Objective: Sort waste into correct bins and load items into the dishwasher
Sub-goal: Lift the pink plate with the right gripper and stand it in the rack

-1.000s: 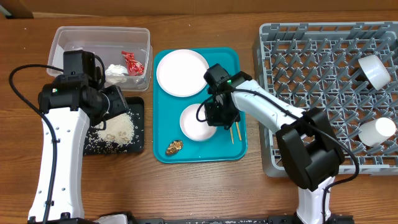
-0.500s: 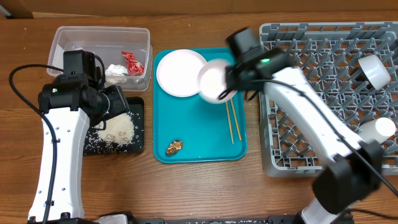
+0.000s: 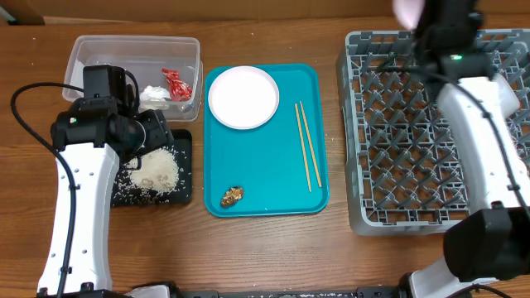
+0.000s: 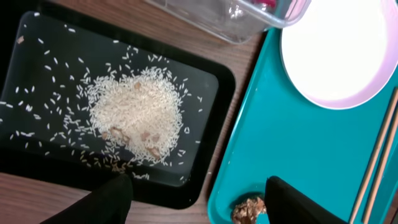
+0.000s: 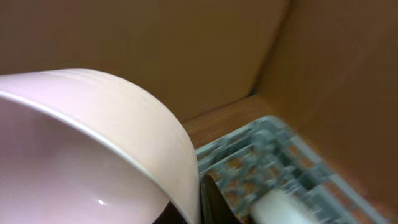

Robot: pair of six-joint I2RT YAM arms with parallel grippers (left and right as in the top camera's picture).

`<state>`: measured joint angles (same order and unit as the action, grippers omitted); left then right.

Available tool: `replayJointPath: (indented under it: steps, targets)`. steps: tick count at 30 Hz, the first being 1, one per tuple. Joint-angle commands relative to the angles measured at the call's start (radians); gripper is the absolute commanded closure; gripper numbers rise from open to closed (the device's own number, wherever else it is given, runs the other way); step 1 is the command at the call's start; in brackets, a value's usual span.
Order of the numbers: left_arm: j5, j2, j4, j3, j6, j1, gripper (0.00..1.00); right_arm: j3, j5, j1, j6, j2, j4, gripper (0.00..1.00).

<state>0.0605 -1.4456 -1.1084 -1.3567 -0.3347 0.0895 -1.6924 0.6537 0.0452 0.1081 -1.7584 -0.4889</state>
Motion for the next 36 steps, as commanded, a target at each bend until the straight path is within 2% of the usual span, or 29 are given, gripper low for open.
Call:
replayJointPath:
  steps: [1,7,11,15,21,26,33,36]
  targets:
    - [-0.024,0.014,0.023,-0.019,-0.003,0.004,0.27,-0.017,0.068,-0.097,-0.116,-0.034,0.062,0.96]
    - [-0.024,0.013,0.049,-0.019,-0.003,0.003,0.24,-0.017,0.358,-0.173,-0.139,-0.124,0.121,0.96]
    - [-0.024,0.013,0.059,-0.019,-0.003,0.003,0.24,-0.015,0.440,-0.197,-0.130,-0.199,0.089,0.96]
    - [-0.023,0.013,0.059,-0.019,-0.003,0.003,0.23,-0.015,0.517,-0.197,-0.043,-0.285,0.009,0.96]
    - [-0.023,0.013,0.058,-0.019,-0.003,0.003,0.23,-0.014,0.504,-0.187,0.151,-0.346,-0.151,0.96]
    - [-0.022,0.013,0.058,-0.019,-0.003,0.003,0.24,-0.010,0.453,-0.163,0.211,-0.346,-0.240,0.96]
    - [-0.018,0.013,0.058,-0.019,-0.003,0.003,0.23,-0.010,0.175,-0.124,0.212,-0.346,-0.413,0.96]
    - [-0.018,0.013,0.058,-0.019,-0.003,0.003,0.23,-0.011,0.111,-0.118,0.291,-0.346,-0.475,0.96]
